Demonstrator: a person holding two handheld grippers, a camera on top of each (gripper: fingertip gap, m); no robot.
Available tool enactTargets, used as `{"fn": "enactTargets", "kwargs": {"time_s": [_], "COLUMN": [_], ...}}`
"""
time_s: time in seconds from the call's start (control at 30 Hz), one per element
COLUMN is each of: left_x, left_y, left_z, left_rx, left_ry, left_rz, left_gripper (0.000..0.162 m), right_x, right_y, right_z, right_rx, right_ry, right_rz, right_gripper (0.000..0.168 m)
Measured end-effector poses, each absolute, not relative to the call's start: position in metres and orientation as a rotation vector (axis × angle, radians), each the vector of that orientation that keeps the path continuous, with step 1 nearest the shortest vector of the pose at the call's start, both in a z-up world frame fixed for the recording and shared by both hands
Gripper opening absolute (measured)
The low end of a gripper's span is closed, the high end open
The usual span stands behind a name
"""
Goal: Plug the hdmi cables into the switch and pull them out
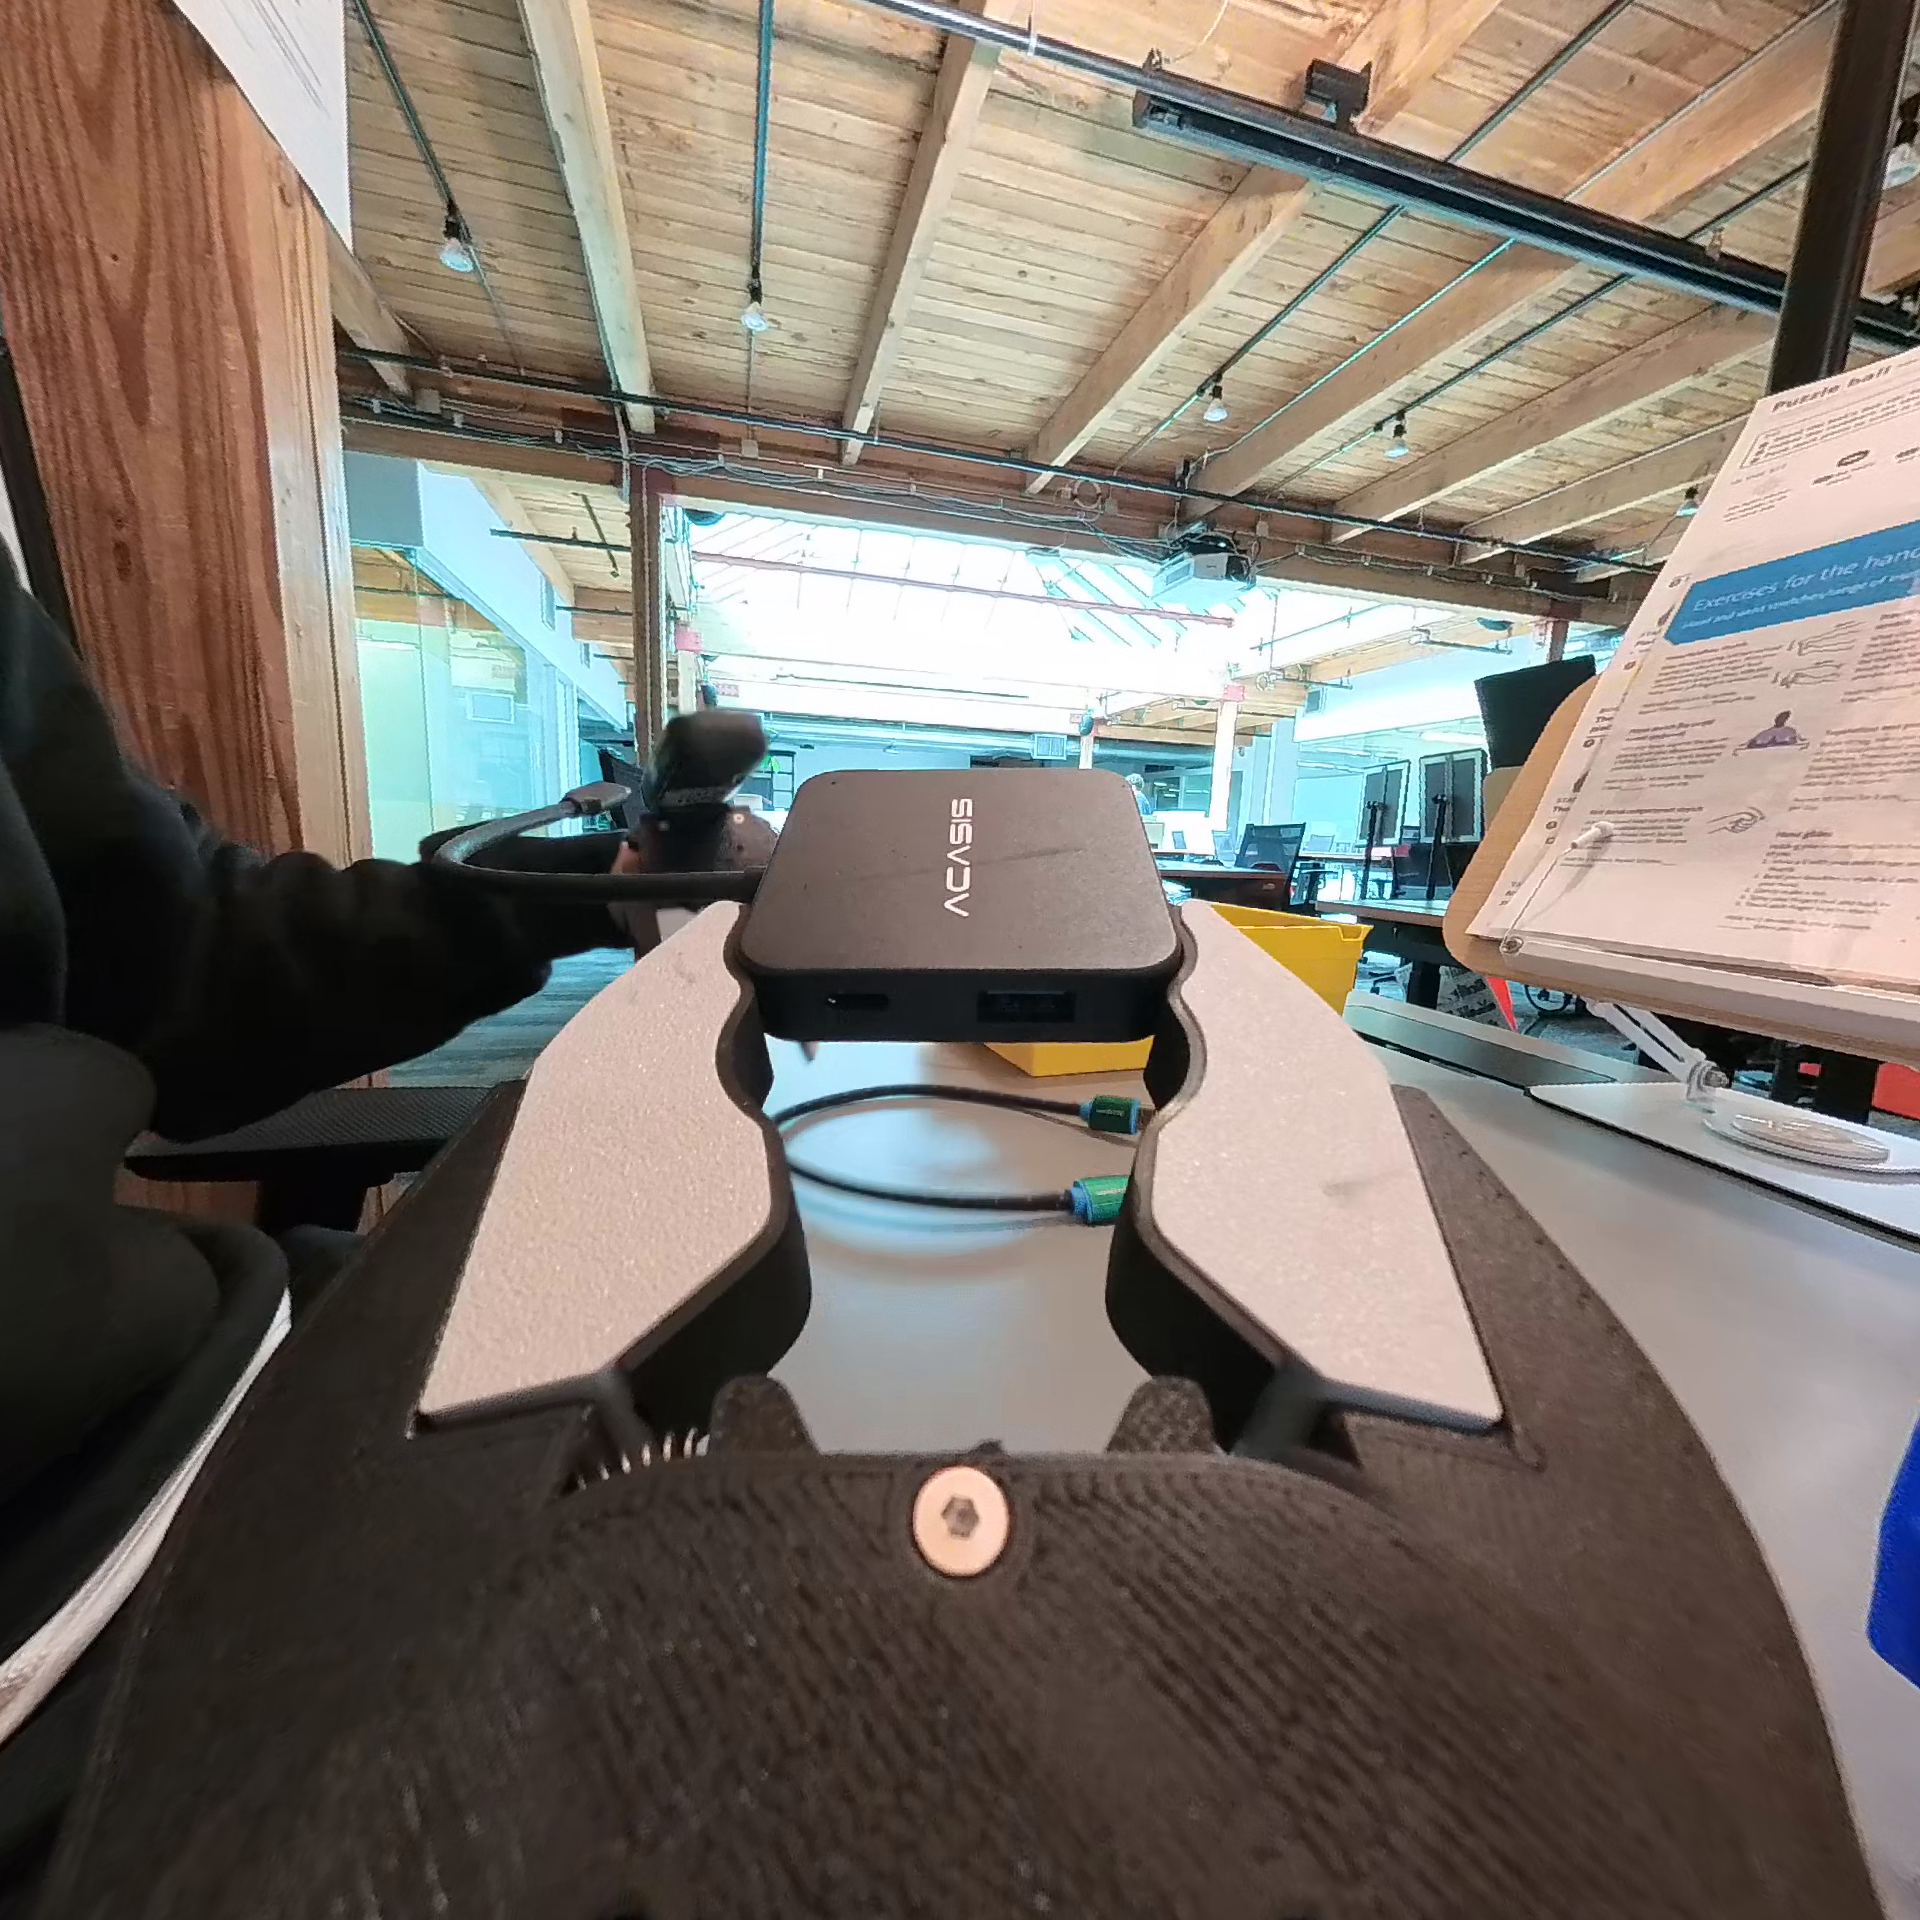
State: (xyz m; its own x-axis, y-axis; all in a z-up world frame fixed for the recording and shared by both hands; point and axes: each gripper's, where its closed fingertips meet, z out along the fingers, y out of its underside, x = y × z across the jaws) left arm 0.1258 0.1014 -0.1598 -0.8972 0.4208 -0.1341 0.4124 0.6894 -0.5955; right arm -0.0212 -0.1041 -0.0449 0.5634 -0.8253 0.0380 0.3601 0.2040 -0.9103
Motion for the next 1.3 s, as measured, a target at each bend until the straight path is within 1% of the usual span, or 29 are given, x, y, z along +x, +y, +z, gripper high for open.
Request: {"fn": "enactTargets", "kwargs": {"time_s": [0.03,0.07,0.13,0.17,0.23,0.33,0.43,0.57,0.6,0.63,0.73,0.87,0.93,1.03,1.13,1.2,1.3], "left_x": [0.124,0.127,0.135,0.132,0.123,0.120,0.124,0.149,0.152,0.152,0.142,0.104,0.094,0.092,0.085,0.078,0.070], "left_y": [0.091,0.076,0.043,0.030,0.008,-0.018,-0.038,-0.051,-0.055,-0.058,-0.068,-0.060,-0.048,-0.038,-0.043,-0.045,-0.048], "left_z": [-0.150,-0.141,-0.129,-0.130,-0.143,-0.170,-0.188,-0.193,-0.193,-0.194,-0.196,-0.196,-0.195,-0.192,-0.187,-0.187,-0.188], "left_rx": [-0.608,-0.478,-0.154,-0.045,0.099,0.179,0.247,0.436,0.442,0.443,0.317,-0.261,-0.517,-0.682,-0.738,-0.817,-0.932], "left_ry": [-2.837,-2.834,-2.879,-2.889,-2.946,-3.062,-3.074,-3.112,-3.115,-3.105,-3.047,-2.891,-2.831,-2.826,-2.848,-2.874,-2.880], "left_rz": [1.122,1.257,1.474,1.507,1.454,1.311,1.240,1.210,1.212,1.209,1.177,1.066,1.028,1.027,1.125,1.166,1.229], "left_gripper": [0.038,0.042,0.045,0.048,0.048,0.050,0.052,0.051,0.050,0.045,0.014,0.008,0.007,0.008,0.028,0.036,0.035], "right_x": [-0.021,-0.021,-0.021,-0.020,-0.021,-0.021,-0.022,-0.021,-0.021,-0.021,-0.021,-0.021,-0.021,-0.021,-0.021,-0.021,-0.021], "right_y": [-0.104,-0.104,-0.104,-0.104,-0.105,-0.104,-0.104,-0.104,-0.104,-0.104,-0.103,-0.103,-0.103,-0.103,-0.103,-0.103,-0.102], "right_z": [-0.045,-0.045,-0.045,-0.045,-0.045,-0.045,-0.045,-0.045,-0.045,-0.045,-0.045,-0.045,-0.045,-0.045,-0.045,-0.045,-0.045], "right_rx": [-1.069,-1.069,-1.070,-1.069,-1.067,-1.067,-1.067,-1.071,-1.072,-1.073,-1.075,-1.075,-1.078,-1.078,-1.077,-1.076,-1.077], "right_ry": [0.526,0.526,0.527,0.529,0.527,0.524,0.522,0.522,0.522,0.522,0.520,0.517,0.516,0.517,0.518,0.517,0.515], "right_rz": [-0.880,-0.879,-0.878,-0.879,-0.881,-0.887,-0.883,-0.880,-0.878,-0.877,-0.875,-0.874,-0.870,-0.869,-0.869,-0.869,-0.870], "right_gripper": [0.072,0.072,0.072,0.072,0.072,0.073,0.073,0.072,0.072,0.073,0.072,0.072,0.072,0.072,0.073,0.073,0.072]}}
